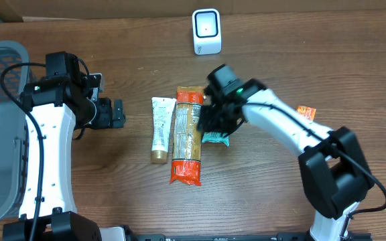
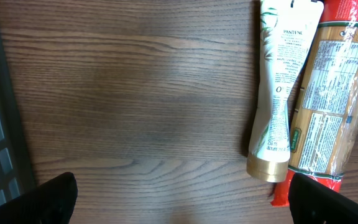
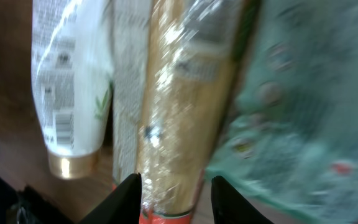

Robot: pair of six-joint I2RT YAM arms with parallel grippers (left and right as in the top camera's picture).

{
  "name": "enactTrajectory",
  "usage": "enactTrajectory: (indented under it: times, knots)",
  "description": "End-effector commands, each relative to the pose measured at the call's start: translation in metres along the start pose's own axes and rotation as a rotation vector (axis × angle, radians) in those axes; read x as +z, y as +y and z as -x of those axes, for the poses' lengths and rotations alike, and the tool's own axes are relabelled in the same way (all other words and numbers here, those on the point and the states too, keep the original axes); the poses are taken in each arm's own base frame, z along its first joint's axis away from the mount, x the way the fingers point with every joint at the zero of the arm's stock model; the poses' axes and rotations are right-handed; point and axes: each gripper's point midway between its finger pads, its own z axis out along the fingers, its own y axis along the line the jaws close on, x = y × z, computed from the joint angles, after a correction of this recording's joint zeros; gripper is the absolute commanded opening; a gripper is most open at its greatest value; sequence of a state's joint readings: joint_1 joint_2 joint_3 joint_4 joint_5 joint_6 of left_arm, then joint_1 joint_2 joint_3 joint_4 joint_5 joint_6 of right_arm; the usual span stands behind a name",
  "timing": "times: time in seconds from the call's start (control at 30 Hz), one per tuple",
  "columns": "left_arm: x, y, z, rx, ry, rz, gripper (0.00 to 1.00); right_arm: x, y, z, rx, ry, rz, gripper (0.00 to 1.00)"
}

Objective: Scan the item barcode
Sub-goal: 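Grasp the green packet and pull it right with the right gripper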

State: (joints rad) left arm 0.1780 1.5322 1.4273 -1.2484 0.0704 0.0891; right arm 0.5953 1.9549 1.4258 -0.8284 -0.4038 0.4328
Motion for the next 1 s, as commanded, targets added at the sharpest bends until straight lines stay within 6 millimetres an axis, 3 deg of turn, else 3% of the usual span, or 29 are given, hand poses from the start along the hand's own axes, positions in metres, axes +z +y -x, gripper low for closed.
enactTrajectory:
  times: [0.0, 0.27, 0.5, 0.7, 0.97]
  knots:
    - [0.001, 0.000, 0.000, 0.021, 0.002, 0.000, 1.00, 0.007, 0.012, -0.012, -0.029, 0.007, 0.003, 0.39]
    - [0.001, 0.000, 0.000, 0.021, 0.002, 0.000, 1.00, 0.027, 0.003, -0.023, 0.033, 0.007, -0.008, 0.41]
    - [0.001, 0.000, 0.000, 0.021, 0.002, 0.000, 1.00, 0.028, -0.015, -0.028, 0.068, 0.027, -0.053, 0.40]
    - [0.001, 0.000, 0.000, 0.021, 0.002, 0.000, 1.00, 0.012, -0.052, -0.020, 0.168, 0.035, -0.094, 0.35]
    - [0.001, -0.001, 0.000, 0.021, 0.002, -0.001, 1.00, -0.020, -0.119, 0.000, 0.290, 0.003, -0.132, 0.33]
